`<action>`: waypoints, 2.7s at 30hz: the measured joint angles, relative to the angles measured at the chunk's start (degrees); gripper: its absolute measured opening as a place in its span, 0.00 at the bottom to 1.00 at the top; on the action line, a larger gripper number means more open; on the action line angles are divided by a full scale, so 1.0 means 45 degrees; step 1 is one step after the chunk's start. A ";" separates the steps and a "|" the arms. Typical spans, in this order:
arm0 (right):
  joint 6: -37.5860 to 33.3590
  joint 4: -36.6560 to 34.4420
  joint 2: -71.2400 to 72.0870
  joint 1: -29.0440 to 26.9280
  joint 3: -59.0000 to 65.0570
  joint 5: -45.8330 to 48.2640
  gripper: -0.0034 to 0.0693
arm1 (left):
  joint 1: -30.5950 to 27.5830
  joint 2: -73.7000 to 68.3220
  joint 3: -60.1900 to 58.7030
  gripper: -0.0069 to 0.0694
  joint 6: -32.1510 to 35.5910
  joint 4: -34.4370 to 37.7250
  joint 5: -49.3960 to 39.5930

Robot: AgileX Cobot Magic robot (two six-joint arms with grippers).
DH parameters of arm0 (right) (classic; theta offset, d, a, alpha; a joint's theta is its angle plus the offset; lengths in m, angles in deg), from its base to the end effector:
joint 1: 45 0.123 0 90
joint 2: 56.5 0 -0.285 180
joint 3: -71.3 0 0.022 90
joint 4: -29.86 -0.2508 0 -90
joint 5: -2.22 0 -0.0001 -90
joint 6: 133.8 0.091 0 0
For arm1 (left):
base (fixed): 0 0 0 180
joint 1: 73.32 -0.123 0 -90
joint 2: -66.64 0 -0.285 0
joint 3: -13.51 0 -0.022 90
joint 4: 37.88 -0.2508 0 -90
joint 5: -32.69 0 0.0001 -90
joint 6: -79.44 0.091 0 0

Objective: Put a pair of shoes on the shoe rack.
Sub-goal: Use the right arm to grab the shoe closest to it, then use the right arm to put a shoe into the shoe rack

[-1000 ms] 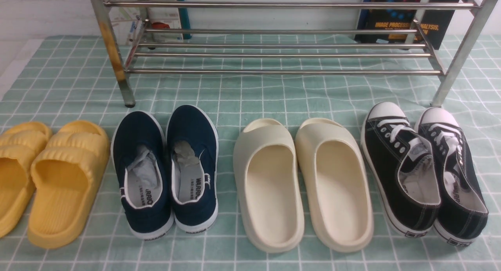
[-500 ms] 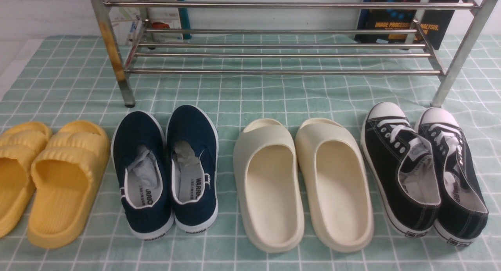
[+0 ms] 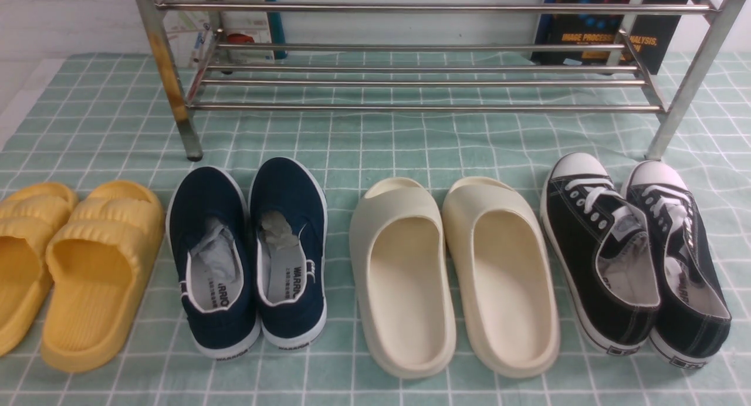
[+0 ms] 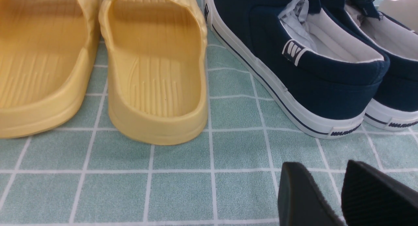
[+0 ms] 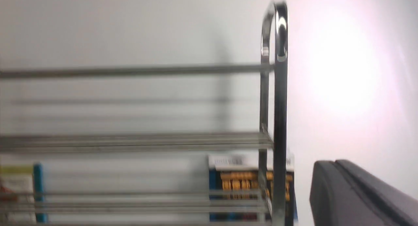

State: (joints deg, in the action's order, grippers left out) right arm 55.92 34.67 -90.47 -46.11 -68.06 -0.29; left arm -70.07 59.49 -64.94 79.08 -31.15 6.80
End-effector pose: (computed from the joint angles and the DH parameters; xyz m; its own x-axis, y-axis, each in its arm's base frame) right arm 0.0862 -0.0013 0.3979 0.3074 0.0797 -0.9482 -0.0105 0.9967 0.0804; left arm 0.0499 -0.0075 0.1665 -0.3726 -0.0907 -0.9235 0.0629 0.9905 -0.1227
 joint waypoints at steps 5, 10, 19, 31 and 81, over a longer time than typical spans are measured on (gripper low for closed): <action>-0.0220 -0.0336 -0.3715 0.0183 -0.1892 0.4182 0.05 | 0.0000 0.0000 0.0000 0.38 0.0000 0.0000 0.0000; -0.1311 -0.1812 -0.8554 0.1853 -0.4061 0.9929 0.07 | 0.0000 0.0000 0.0000 0.38 0.0000 0.0000 0.0000; -0.1530 -0.1972 -1.3114 0.4211 -0.6075 1.1184 0.34 | 0.0000 0.0000 0.0000 0.38 0.0000 0.0000 0.0000; -0.0380 -0.1806 -1.6548 0.4268 -0.6192 0.9972 0.51 | 0.0000 0.0000 0.0000 0.38 0.0000 0.0000 0.0000; -0.0524 -0.1069 -2.2858 0.3673 -1.9359 1.3376 0.07 | 0.0000 0.0000 0.0000 0.38 0.0000 0.0000 0.0000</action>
State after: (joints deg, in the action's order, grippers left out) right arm 53.56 29.86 -193.33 -29.58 -155.17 59.90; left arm -70.07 59.49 -64.94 79.08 -31.15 6.80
